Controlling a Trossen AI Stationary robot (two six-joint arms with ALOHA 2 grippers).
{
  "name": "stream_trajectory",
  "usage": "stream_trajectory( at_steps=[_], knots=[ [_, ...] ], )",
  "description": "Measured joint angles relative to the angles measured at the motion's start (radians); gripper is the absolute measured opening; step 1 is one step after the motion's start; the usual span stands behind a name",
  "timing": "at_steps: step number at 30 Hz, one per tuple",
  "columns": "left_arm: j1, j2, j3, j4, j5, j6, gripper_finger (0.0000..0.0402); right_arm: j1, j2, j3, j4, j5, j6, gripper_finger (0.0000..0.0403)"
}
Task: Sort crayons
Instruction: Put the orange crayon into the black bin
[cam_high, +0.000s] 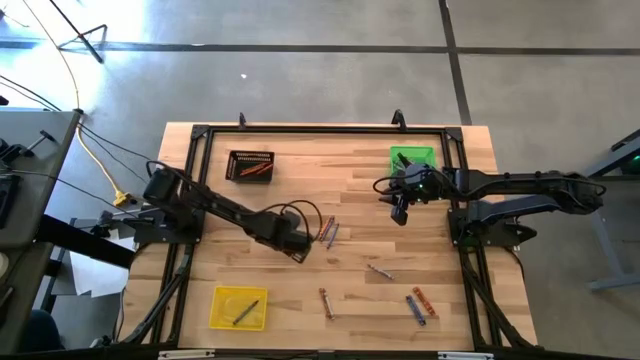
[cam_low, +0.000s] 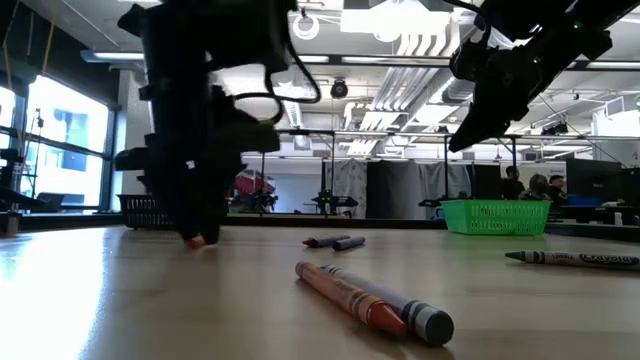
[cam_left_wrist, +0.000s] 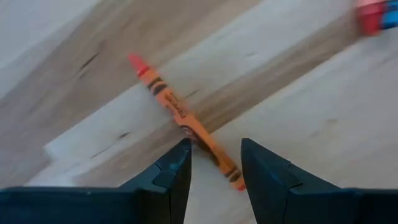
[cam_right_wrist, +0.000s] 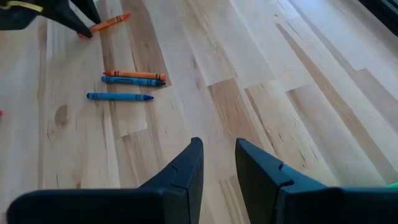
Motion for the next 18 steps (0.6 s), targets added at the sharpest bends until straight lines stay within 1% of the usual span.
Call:
stream_trajectory(
  at_steps=[4,7,10,13,18],
  knots=[
    [0.001,0.02,0.015,0.003,-0.003,0.011,0.0126,0.0,0.0,0.0,0.0,0.0,0.0,0.0087],
    [0.001,0.032,0.018,-0.033,-0.006,-0.004,0.0126,0.0,0.0,0.0,-0.002,-0.001,0.0,0.0087],
    [0.003,0.048,0.021,-0.076,-0.005,-0.018,0.0115,0.0,0.0,0.0,-0.003,-0.001,0.0,0.0087],
    [0.006,0.06,0.021,-0.095,-0.003,-0.016,0.0087,0.0,0.0,0.0,-0.005,-0.002,0.0,0.0087],
    [0.008,0.059,0.019,-0.104,0.001,0.002,0.0015,0.0,0.0,0.0,-0.006,-0.002,-0.003,0.0087]
  ],
)
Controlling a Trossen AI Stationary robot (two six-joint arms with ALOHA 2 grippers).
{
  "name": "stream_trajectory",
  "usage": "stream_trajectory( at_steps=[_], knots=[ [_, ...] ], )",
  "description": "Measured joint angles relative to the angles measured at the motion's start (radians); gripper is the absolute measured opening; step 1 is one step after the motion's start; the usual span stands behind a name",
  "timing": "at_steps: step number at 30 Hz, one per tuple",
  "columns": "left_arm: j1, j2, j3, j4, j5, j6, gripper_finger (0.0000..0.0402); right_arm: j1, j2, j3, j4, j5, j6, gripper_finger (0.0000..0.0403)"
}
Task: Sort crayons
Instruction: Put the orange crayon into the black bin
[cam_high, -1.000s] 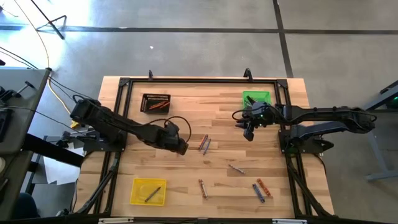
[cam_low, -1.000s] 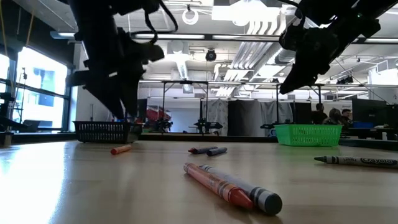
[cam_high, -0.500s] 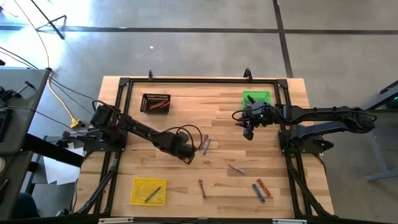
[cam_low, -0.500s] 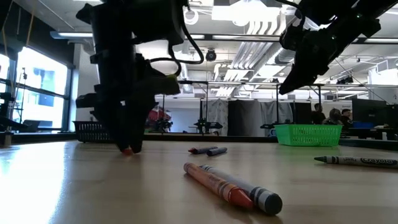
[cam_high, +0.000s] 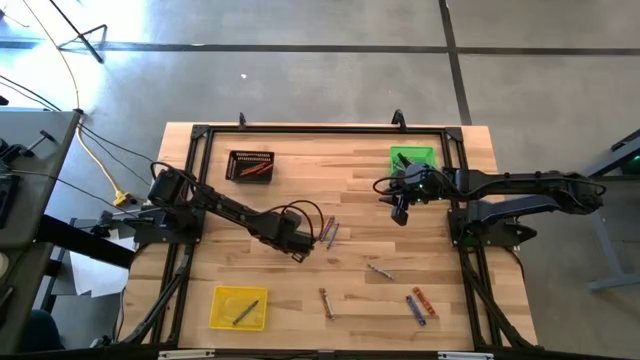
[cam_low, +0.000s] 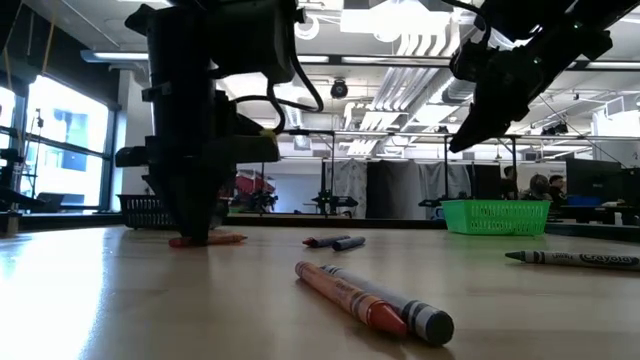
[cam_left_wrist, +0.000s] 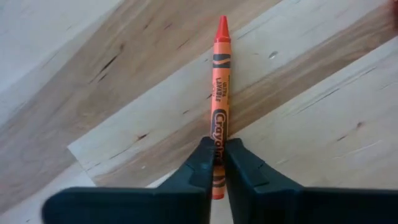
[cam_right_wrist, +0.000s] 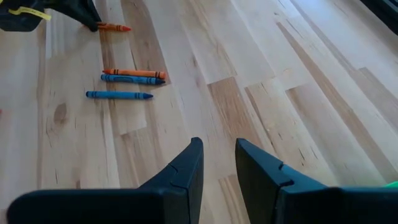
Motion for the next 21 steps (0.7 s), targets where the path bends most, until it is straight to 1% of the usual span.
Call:
stream_trajectory(
  at_steps=[2,8,11,13,17,21],
  knots=[
    [0.0,-0.002,-0.001,0.003,0.003,0.002,0.0007,0.0,0.0,0.0,0.0,0.0,-0.012,0.0087],
    [0.001,-0.023,0.012,0.0,0.008,0.037,0.0003,0.0,0.0,0.0,0.0,0.0,-0.015,0.0087],
    [0.003,-0.05,0.03,-0.042,-0.002,0.074,0.0003,0.0,0.0,0.0,-0.001,0.0,-0.016,0.0087],
    [0.008,-0.076,0.059,-0.031,-0.024,0.094,0.0001,0.0,0.0,0.0,-0.001,0.0,-0.023,0.0087],
    [0.022,-0.119,0.079,-0.083,-0.08,0.136,0.0001,0.0,0.0,0.0,-0.001,0.0,-0.031,0.0087],
    [0.057,-0.179,0.104,-0.155,-0.176,0.184,0.0001,0.0,0.0,0.0,0.0,0.0,-0.041,0.0087]
  ],
)
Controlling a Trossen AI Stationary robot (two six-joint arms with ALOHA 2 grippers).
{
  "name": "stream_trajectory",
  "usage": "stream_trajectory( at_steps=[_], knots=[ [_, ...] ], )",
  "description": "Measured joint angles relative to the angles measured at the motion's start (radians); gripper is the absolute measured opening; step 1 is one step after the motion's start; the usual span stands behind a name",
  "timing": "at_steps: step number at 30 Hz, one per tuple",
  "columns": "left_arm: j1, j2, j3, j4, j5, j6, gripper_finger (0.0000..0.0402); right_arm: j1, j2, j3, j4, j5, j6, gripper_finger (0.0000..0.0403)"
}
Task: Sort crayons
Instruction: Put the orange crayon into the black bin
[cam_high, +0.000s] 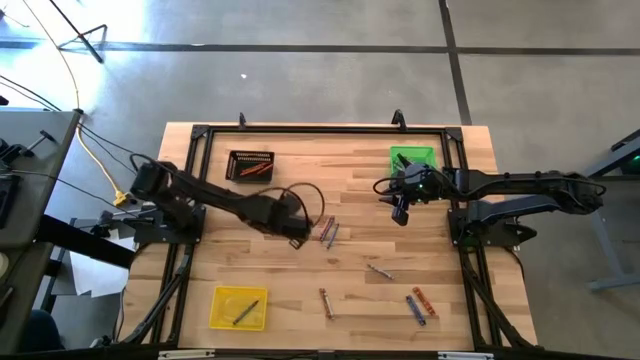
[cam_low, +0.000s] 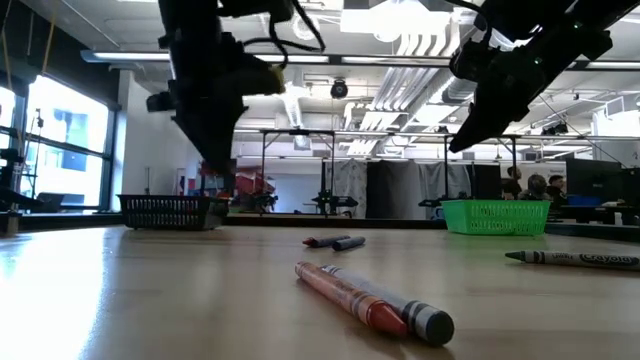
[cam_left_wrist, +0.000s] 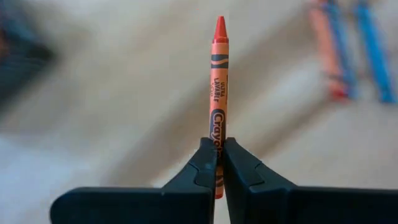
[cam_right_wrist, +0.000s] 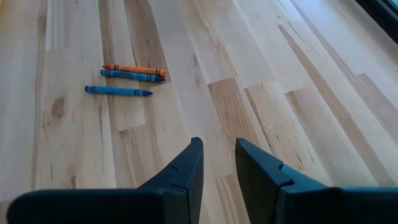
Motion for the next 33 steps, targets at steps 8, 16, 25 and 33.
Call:
stream_trajectory(
  at_steps=[8,16,25,33],
  knots=[
    [0.158,-0.107,0.0,-0.127,-0.208,0.116,0.0001,0.0,0.0,0.0,0.007,0.0,0.0,0.0087],
    [0.357,-0.166,0.001,-0.133,-0.259,0.287,0.0001,0.0,0.0,0.0,0.009,0.0,0.0,0.0087],
    [0.543,-0.159,-0.056,-0.148,-0.153,0.405,0.0001,0.0,0.0,0.0,0.019,0.0,-0.005,0.0087],
    [0.645,-0.158,-0.191,-0.151,-0.108,0.409,0.0001,0.0,0.0,0.0,0.035,0.0,-0.034,0.0087]
  ],
)
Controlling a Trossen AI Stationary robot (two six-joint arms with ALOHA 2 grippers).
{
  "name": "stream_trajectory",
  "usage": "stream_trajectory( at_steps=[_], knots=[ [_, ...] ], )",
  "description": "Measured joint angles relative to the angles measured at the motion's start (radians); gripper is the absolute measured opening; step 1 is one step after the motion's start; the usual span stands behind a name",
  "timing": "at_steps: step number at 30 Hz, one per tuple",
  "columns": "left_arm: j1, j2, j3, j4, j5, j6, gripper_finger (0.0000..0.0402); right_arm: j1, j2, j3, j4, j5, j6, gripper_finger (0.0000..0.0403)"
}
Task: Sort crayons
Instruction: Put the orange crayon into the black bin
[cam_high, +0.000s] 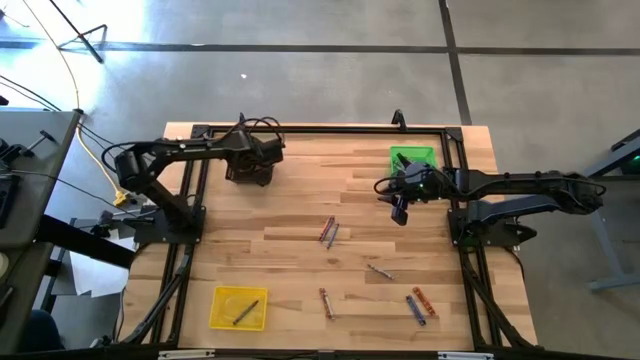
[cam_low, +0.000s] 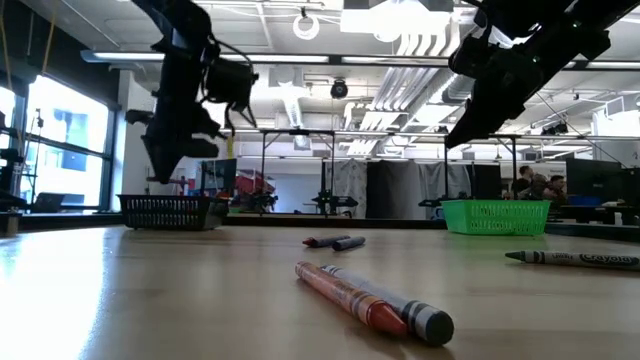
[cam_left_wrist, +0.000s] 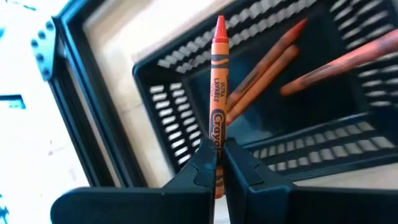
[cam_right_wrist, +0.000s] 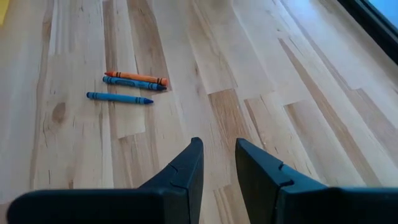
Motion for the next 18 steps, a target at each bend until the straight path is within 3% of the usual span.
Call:
stream_trajectory(
  at_steps=[18],
  knots=[
    [0.045,0.0,-0.05,0.05,0.01,0.04,0.0036,0.0,0.0,0.0,0.027,0.0,0.0,0.0087]
  ],
)
